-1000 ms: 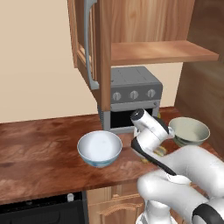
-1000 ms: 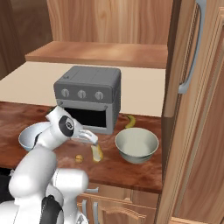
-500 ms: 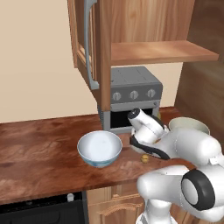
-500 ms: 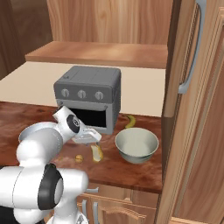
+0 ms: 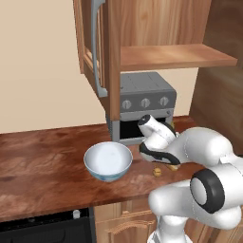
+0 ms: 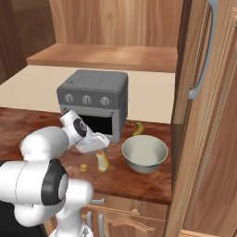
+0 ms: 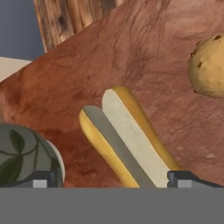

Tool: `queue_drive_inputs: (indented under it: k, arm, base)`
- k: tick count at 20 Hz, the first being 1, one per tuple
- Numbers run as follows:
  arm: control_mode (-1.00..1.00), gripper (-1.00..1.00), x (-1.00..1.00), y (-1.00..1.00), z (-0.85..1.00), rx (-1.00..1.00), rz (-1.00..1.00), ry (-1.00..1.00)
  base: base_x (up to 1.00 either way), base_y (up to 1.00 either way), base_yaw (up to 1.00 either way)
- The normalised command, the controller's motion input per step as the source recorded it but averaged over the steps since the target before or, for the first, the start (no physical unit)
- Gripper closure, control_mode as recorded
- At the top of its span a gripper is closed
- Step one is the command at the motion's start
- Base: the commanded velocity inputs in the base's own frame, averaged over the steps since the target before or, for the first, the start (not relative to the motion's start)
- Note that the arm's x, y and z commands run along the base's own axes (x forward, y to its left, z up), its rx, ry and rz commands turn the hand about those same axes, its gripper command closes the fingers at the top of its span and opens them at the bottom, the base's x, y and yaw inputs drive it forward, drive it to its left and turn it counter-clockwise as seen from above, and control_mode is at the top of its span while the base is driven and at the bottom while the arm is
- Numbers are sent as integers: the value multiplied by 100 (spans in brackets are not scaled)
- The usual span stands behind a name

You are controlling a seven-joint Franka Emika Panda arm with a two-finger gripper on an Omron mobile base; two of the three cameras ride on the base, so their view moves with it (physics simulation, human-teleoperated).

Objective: Pick both bowls and place them on the counter. Then place the hotdog bun in one bowl and place the cookie dough ball in the other bowl.

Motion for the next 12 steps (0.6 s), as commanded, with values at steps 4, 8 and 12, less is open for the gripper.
queue_drive_inputs:
  k: [4, 8, 12]
  arm:
    - [-100, -100, 0, -19, -17, 0, 6, 2]
    - [-100, -100, -2, -20, -22, 0, 4, 3]
    - [-100, -100, 0, -10, -24, 0, 2, 3]
  base:
    - [0, 0, 0]
    - [0, 0, 0]
    - [0, 0, 0]
